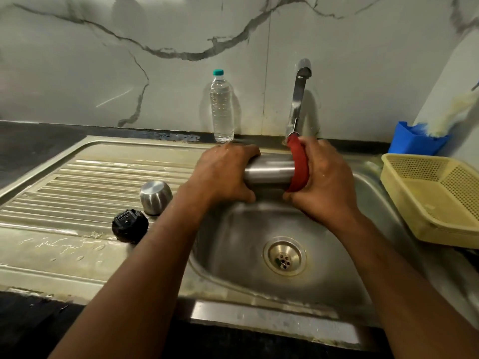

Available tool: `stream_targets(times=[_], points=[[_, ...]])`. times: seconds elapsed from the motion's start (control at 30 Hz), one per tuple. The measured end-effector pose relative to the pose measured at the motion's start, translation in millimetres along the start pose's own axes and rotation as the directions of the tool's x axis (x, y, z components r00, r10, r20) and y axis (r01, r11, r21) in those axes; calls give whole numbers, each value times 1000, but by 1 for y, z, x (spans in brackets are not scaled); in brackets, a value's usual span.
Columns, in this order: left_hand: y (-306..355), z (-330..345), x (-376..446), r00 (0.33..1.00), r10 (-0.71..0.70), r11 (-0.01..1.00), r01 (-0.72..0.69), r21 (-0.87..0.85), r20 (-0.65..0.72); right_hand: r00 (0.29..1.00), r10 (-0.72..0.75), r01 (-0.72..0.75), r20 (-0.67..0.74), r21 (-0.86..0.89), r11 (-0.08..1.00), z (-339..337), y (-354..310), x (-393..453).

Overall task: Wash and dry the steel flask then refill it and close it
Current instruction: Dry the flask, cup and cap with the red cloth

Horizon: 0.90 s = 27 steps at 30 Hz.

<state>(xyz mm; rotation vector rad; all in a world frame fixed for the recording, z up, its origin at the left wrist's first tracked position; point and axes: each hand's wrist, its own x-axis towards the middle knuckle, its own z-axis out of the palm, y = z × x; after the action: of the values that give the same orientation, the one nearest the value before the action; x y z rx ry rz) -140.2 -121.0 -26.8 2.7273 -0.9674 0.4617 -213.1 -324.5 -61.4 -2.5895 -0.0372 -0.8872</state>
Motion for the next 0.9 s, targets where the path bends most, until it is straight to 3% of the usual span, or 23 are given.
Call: stream_targets(times=[0.17, 0.27, 0.4, 0.57, 0.67, 0.77, 0.9], points=[[-8, 5, -1, 996, -52, 993, 45, -109, -65, 993, 113, -108, -29, 139, 984, -6, -3, 4], [-5, 7, -2, 987, -124, 979, 104, -178, -107, 950, 312, -285, 7, 423, 860, -8, -9, 7], [18, 14, 0, 942, -248, 948, 188, -258, -225, 877, 471, -344, -101, 553, 759, -9, -18, 12], [26, 23, 1, 916, -332, 914, 252, -318, -227, 884, 435, -289, -173, 530, 797, -14, -22, 10], [13, 21, 3, 898, -382, 888, 291, -356, -220, 869, 467, -289, -163, 600, 746, -12, -21, 9], [-9, 13, 3, 835, -511, 798, 373, -473, -204, 864, 497, -347, -75, 627, 698, -5, -25, 4], [-36, 1, 1, 742, -637, 691, 427, -583, -212, 892, 453, -372, 4, 576, 728, 10, -26, -5]])
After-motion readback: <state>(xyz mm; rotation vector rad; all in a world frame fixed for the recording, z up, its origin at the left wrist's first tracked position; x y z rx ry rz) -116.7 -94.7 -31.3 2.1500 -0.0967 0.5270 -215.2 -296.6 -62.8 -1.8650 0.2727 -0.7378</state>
